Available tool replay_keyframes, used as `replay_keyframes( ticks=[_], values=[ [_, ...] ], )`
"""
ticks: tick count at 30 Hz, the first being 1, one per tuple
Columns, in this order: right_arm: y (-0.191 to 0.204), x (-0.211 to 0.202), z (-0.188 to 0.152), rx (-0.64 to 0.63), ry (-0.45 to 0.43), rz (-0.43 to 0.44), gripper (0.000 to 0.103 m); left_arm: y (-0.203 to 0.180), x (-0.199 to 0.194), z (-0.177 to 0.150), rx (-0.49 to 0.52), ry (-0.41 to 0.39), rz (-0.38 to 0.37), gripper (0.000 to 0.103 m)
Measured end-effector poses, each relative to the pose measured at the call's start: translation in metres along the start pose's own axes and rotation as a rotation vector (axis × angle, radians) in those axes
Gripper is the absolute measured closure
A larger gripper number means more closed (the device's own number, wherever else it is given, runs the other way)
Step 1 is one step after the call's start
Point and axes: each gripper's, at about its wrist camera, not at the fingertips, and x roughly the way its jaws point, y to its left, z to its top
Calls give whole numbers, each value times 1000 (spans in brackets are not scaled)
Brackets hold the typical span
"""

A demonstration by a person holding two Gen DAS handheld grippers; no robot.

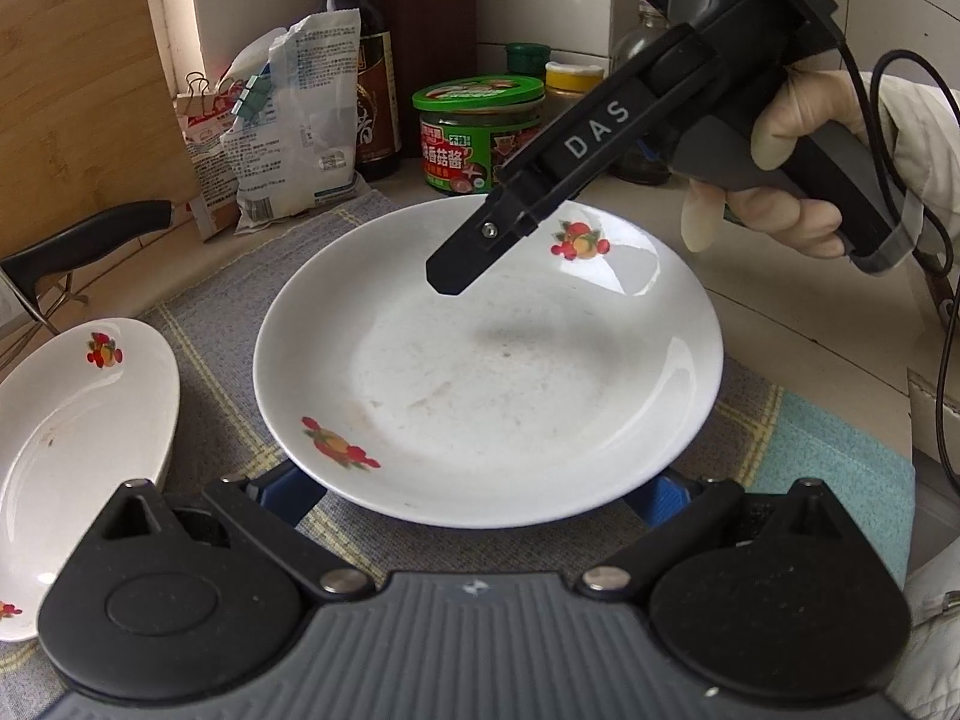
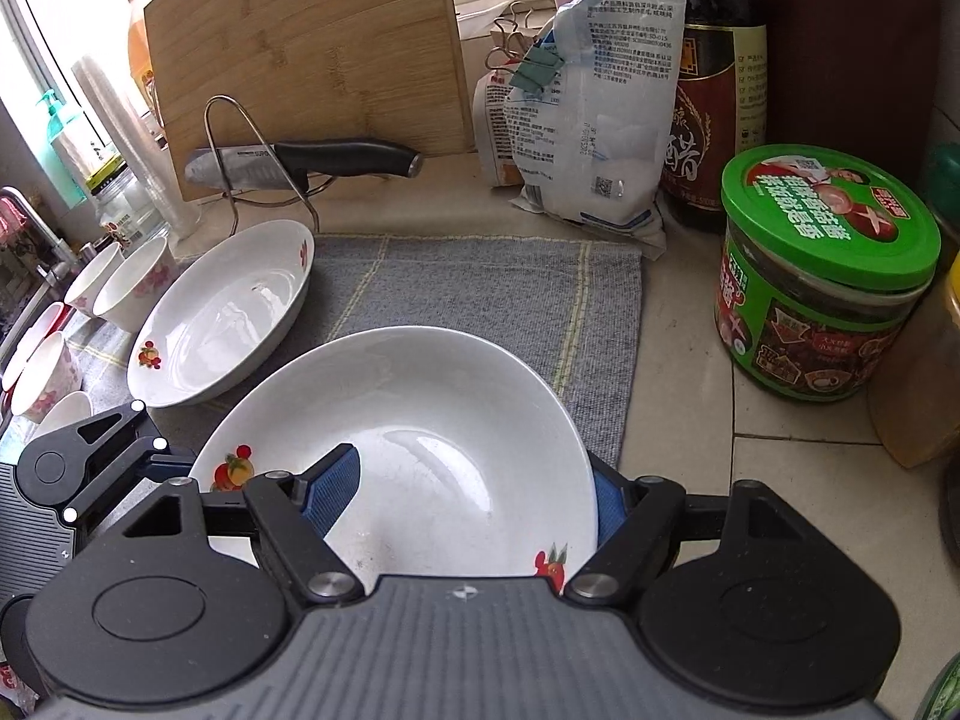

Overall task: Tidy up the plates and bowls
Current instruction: 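Lift and carry the plain white plate across the towel with the right tool, then lower the plain plate onto the towel and open the right tool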

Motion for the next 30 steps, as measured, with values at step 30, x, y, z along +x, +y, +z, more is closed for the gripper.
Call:
replay_keyframes(
  ticks=[30],
  values=[
    [12,-7,6,-31,-60,-81,0,0,-17,-3,-62,6,56,1]
  ],
)
